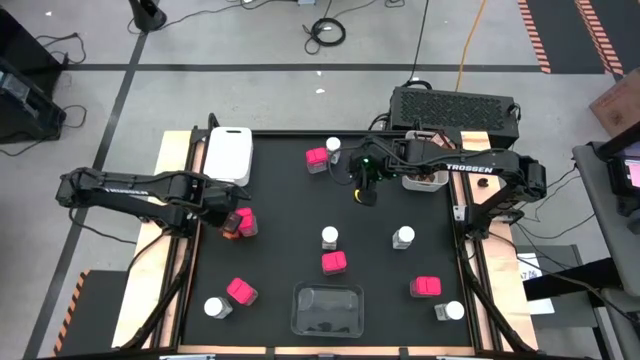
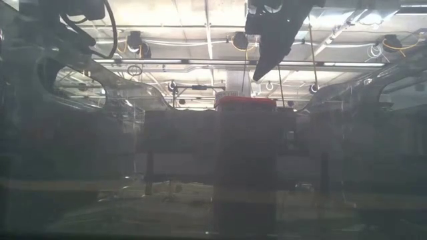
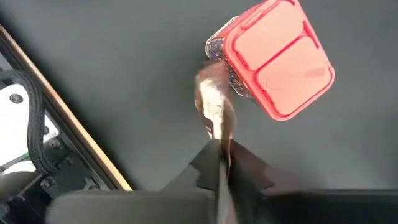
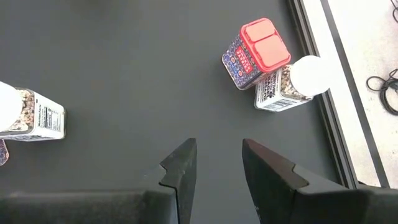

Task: Sort spices by type
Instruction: Put the brown seasoning pack into the right white bin

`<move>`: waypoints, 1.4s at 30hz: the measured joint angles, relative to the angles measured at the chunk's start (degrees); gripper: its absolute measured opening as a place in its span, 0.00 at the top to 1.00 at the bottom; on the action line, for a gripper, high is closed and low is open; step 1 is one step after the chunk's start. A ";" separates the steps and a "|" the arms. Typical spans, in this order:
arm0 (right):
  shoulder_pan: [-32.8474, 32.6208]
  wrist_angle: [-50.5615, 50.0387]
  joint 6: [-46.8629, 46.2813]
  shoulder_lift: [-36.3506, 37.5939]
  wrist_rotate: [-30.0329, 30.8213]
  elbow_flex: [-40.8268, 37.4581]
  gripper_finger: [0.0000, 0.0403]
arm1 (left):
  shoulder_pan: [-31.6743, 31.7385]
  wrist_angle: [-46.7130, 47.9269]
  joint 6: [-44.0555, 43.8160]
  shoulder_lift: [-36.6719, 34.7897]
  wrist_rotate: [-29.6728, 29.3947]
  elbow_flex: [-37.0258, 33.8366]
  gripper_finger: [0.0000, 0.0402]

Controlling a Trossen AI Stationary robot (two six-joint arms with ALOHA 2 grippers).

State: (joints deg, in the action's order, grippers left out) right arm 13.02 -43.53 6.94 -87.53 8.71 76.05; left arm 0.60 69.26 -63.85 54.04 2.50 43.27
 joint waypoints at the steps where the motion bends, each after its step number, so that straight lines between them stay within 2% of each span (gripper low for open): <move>1: 0.00 -0.01 0.00 0.00 0.00 0.00 0.69 | 0.00 -0.16 0.52 -0.02 0.00 0.00 0.98; 7: 0.00 -0.02 -0.01 0.00 0.00 0.00 0.69 | 0.02 0.89 1.94 -0.02 -1.43 2.62 0.99; 15: 0.00 -0.85 0.00 0.00 0.00 0.00 0.69 | 2.19 7.97 6.41 -0.04 -6.72 15.66 1.00; 18: 0.01 -2.26 -0.02 0.00 0.10 0.00 0.69 | 3.67 6.08 9.97 0.43 -8.42 20.76 1.00; 21: 0.02 -3.79 0.00 0.23 0.13 0.00 0.69 | 5.73 0.30 15.90 2.82 -8.91 24.88 1.00; 24: 0.02 -6.14 1.92 1.47 -0.29 0.00 0.69 | 8.03 -4.95 23.83 7.93 -7.18 28.67 1.00; 28: 2.17 -6.91 4.33 5.88 -10.84 0.01 0.69 | 11.33 -11.09 35.92 18.32 -1.75 33.78 1.00; 31: 4.92 -5.93 4.53 10.39 -14.45 -1.83 0.69 | 13.66 -14.17 44.90 27.22 2.78 39.13 1.00; 37: 9.99 -0.32 3.62 21.34 -15.86 -13.85 0.69 | 16.51 -14.72 56.68 43.72 9.01 53.37 1.00; 42: 11.78 5.25 1.40 28.53 -22.77 -24.01 0.69 | 16.48 -11.98 61.67 54.37 12.28 64.20 1.00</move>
State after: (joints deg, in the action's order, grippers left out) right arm 24.80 -38.28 8.33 -59.00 -14.06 52.04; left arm 17.08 57.28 -2.17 108.41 14.79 107.47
